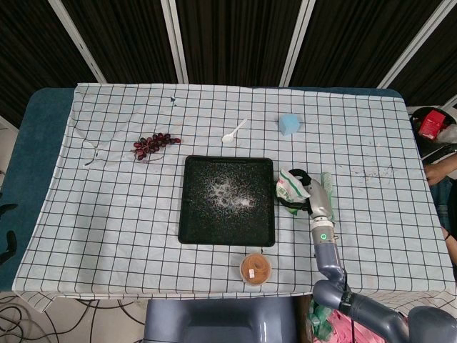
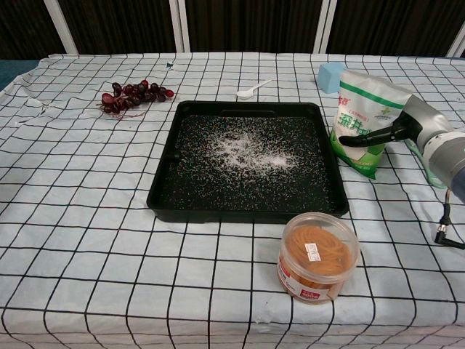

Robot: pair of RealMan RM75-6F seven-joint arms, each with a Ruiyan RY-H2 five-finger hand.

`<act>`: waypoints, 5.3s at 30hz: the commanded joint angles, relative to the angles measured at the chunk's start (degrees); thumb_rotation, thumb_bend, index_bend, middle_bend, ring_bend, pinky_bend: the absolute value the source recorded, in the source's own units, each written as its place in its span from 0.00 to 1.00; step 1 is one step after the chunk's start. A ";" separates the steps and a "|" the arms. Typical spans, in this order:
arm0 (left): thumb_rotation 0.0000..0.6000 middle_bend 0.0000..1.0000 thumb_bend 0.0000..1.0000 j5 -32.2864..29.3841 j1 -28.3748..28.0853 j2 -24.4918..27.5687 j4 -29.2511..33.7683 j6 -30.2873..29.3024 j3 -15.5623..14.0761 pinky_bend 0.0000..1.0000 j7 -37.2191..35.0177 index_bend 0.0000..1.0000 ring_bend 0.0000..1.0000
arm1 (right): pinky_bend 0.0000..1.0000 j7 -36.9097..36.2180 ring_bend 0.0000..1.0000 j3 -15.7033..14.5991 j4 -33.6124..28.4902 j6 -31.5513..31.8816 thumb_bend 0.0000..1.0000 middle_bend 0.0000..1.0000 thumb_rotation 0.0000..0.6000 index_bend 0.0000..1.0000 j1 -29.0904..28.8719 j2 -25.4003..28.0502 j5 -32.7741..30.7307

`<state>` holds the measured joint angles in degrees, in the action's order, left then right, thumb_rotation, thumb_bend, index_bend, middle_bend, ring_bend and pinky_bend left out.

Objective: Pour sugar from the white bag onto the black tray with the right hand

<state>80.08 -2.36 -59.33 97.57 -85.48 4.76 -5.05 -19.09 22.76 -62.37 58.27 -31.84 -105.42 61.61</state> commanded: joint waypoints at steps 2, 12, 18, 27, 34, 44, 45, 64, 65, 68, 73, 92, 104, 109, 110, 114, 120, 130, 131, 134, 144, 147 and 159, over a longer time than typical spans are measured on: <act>1.00 0.04 0.62 0.00 0.01 0.00 -0.01 0.02 -0.02 0.00 0.01 0.22 0.00 | 0.29 -0.24 0.33 -0.10 -0.13 0.15 0.10 0.27 1.00 0.29 0.03 0.05 0.40; 1.00 0.04 0.62 -0.03 0.00 0.01 -0.04 0.05 0.01 0.00 -0.07 0.22 0.00 | 0.29 -0.10 0.33 -0.28 -0.12 0.36 0.10 0.27 1.00 0.29 0.02 -0.09 0.72; 1.00 0.04 0.62 -0.12 -0.05 0.05 -0.03 0.22 0.00 0.00 -0.12 0.22 0.00 | 0.30 -0.03 0.34 -0.19 0.37 0.60 0.10 0.27 1.00 0.30 -0.17 -0.43 0.87; 1.00 0.04 0.62 -0.16 -0.03 0.05 0.02 0.15 0.05 0.00 -0.12 0.22 0.00 | 0.35 -0.34 0.37 -0.19 2.09 0.49 0.10 0.30 1.00 0.33 -0.65 -1.66 1.03; 1.00 0.04 0.62 -0.25 -0.04 0.09 0.02 0.22 0.08 0.00 -0.17 0.22 0.00 | 0.43 -1.23 0.43 -0.12 3.78 0.39 0.16 0.34 1.00 0.39 -0.80 -2.36 1.27; 1.00 0.04 0.62 -0.32 -0.03 0.07 0.03 0.23 0.09 0.00 -0.11 0.22 0.00 | 0.51 -4.06 0.51 -0.44 3.93 0.38 0.30 0.41 1.00 0.45 -0.73 -1.87 3.07; 1.00 0.04 0.62 -0.31 -0.03 0.07 0.05 0.21 0.10 0.00 -0.09 0.22 0.00 | 0.51 -4.39 0.52 -0.49 4.08 0.54 0.31 0.42 1.00 0.46 -0.78 -1.87 3.43; 1.00 0.04 0.62 -0.01 0.02 0.15 0.11 0.09 0.03 0.00 -0.43 0.22 0.00 | 0.51 -0.12 0.52 -2.19 -8.80 -1.21 0.34 0.42 1.00 0.47 -0.71 11.60 8.22; 1.00 0.04 0.62 -0.01 0.04 0.16 0.13 0.08 0.02 0.00 -0.45 0.22 0.00 | 0.51 1.86 0.52 -2.50 -11.88 -2.85 0.34 0.42 1.00 0.47 -0.80 14.48 7.92; 1.00 0.04 0.62 0.00 0.07 0.19 0.26 0.02 0.02 0.00 -0.49 0.22 0.00 | 0.51 11.11 0.52 -2.68 -23.38 -9.24 0.34 0.42 1.00 0.47 -2.51 25.38 5.40; 1.00 0.04 0.62 -0.01 0.10 0.21 0.31 0.00 0.02 0.00 -0.56 0.22 0.00 | 0.51 20.81 0.52 -2.45 -32.30 -15.72 0.34 0.42 1.00 0.48 -6.32 33.82 -4.44; 1.00 0.04 0.62 -0.13 -0.01 0.37 0.57 0.27 0.08 0.00 -0.83 0.22 0.00 | 0.53 37.27 0.54 -11.92 -37.81 -28.24 0.35 0.44 1.00 0.50 -26.67 45.46 -32.25; 1.00 0.04 0.62 0.17 0.04 0.47 0.56 0.21 -0.06 0.00 -1.13 0.22 0.00 | 0.56 42.53 0.57 -22.86 -37.41 -27.62 0.37 0.47 1.00 0.52 -39.82 44.59 -43.28; 1.00 0.04 0.62 0.19 0.05 0.50 0.60 0.21 -0.07 0.00 -1.18 0.22 0.00 | 0.56 45.10 0.58 -26.29 -37.13 -25.21 0.39 0.48 1.00 0.53 -43.53 43.12 -46.67; 1.00 0.04 0.62 0.18 0.04 0.51 0.62 0.22 -0.06 0.00 -1.20 0.22 0.00 | 0.56 45.80 0.58 -27.01 -37.16 -24.59 0.39 0.48 1.00 0.53 -44.34 42.80 -47.42; 1.00 0.04 0.62 0.20 0.04 0.55 0.65 0.23 -0.08 0.00 -1.24 0.22 0.00 | 0.56 47.57 0.58 -28.88 -37.36 -23.02 0.39 0.48 1.00 0.54 -46.68 41.93 -50.04; 1.00 0.04 0.62 0.36 0.04 0.60 0.64 0.21 -0.13 0.00 -1.37 0.22 0.00 | 0.56 49.41 0.59 -31.57 -37.69 -23.69 0.40 0.49 1.00 0.54 -50.24 41.23 -55.40; 1.00 0.04 0.62 0.49 0.07 0.61 0.66 0.13 -0.18 0.00 -1.46 0.22 0.00 | 0.57 53.40 0.60 -36.96 -36.89 -24.56 0.41 0.50 1.00 0.55 -57.70 39.06 -64.74; 1.00 0.04 0.62 0.49 0.07 0.61 0.66 0.12 -0.18 0.00 -1.46 0.22 0.00 | 0.57 53.68 0.59 -37.36 -36.86 -24.50 0.41 0.50 1.00 0.55 -58.14 38.84 -65.29; 1.00 0.04 0.62 0.51 0.08 0.60 0.68 0.09 -0.18 0.00 -1.43 0.22 0.00 | 0.57 54.58 0.60 -38.73 -36.69 -24.16 0.41 0.50 1.00 0.55 -59.73 37.90 -67.22; 1.00 0.04 0.62 0.55 0.11 0.57 0.68 0.00 -0.20 0.00 -1.44 0.22 0.00 | 0.57 58.68 0.60 -41.86 -36.59 -19.35 0.41 0.50 1.00 0.55 -63.01 34.38 -70.32; 1.00 0.04 0.62 0.51 0.10 0.59 0.71 0.05 -0.20 0.00 -1.44 0.22 0.00 | 0.57 59.64 0.60 -41.92 -36.50 -18.36 0.41 0.50 1.00 0.55 -63.70 33.53 -71.74; 1.00 0.04 0.62 0.49 0.09 0.67 0.80 0.10 -0.19 0.00 -1.67 0.22 0.00 | 0.57 65.10 0.60 -41.65 -36.29 -16.76 0.41 0.50 1.00 0.56 -66.86 31.72 -77.42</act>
<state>80.57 -2.27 -58.67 98.36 -85.37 4.57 -6.70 45.26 -18.98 -98.72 41.33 -98.16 -73.50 -15.14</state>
